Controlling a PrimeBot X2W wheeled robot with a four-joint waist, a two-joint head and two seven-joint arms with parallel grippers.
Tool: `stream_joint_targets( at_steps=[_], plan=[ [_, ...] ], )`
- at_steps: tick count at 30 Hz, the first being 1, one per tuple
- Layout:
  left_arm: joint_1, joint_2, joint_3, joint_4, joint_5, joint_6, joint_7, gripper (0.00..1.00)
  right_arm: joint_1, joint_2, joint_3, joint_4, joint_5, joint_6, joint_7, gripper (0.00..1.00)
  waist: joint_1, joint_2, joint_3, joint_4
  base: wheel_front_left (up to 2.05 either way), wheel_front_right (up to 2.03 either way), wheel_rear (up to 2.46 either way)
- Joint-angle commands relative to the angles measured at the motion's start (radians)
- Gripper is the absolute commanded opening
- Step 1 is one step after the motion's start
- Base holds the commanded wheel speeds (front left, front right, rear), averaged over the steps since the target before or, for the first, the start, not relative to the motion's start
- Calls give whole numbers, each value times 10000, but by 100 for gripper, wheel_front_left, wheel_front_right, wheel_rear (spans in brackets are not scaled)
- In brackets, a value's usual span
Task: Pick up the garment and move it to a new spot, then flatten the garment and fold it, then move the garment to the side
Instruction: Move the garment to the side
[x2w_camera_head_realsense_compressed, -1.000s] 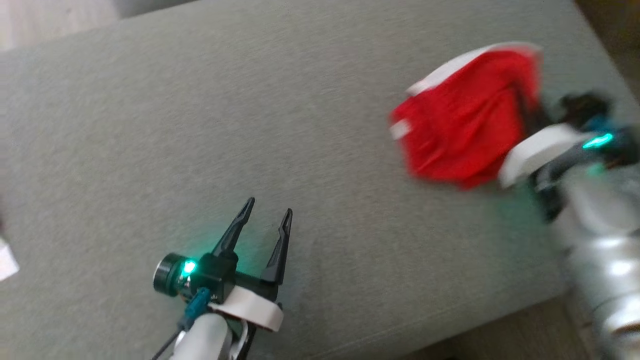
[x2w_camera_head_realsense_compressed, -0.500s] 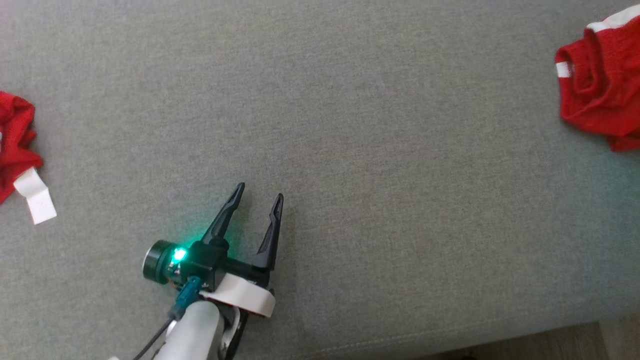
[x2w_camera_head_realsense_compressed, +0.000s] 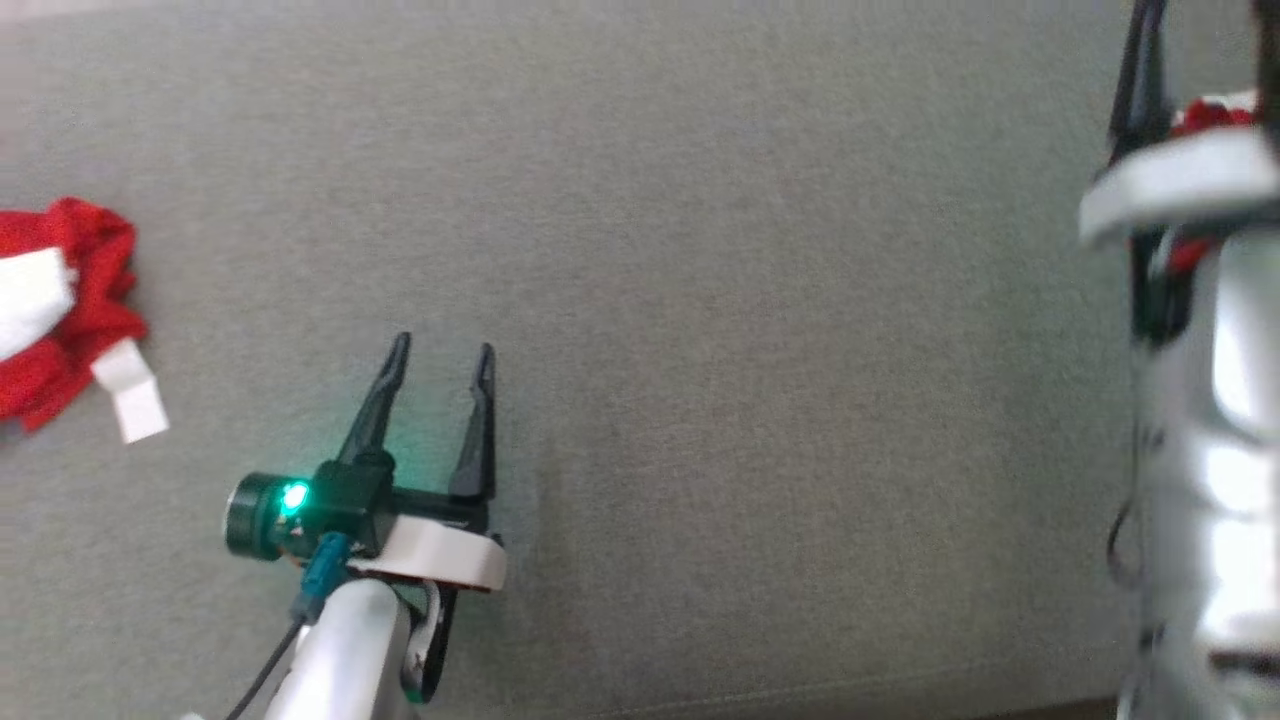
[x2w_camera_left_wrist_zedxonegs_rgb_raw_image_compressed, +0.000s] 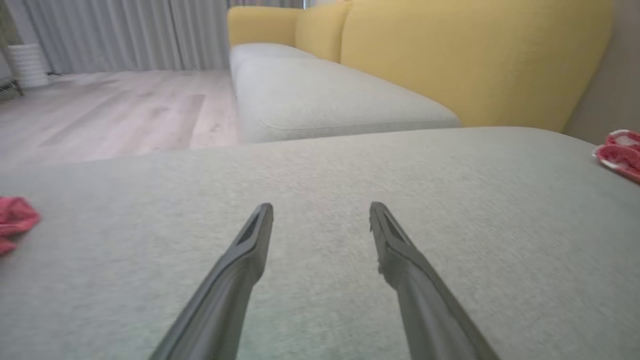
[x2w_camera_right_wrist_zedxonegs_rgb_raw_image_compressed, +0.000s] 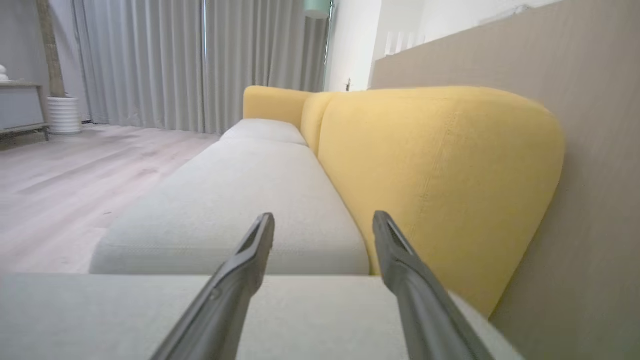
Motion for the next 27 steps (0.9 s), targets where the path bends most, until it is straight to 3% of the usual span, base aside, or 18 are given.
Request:
stream_joint_targets(
  at_steps=[1, 11, 27],
  plan=[
    [-41, 37, 445, -366, -103, 162, -93, 100, 910, 47, 401, -516, 504, 65, -59, 100, 0, 0, -413, 424, 0, 0, 0],
    [719, 37, 1342, -141, -105, 602, -93, 100, 4085, 130, 2381, -1111, 2695, 65, -61, 100, 0, 0, -1473, 1358, 0, 0, 0],
    [1860, 37, 2267, 282, -122, 734, -93, 100, 5522, 132, 2985, -1293, 3405, 65, -62, 100, 0, 0, -2793, 1409, 0, 0, 0]
  ],
)
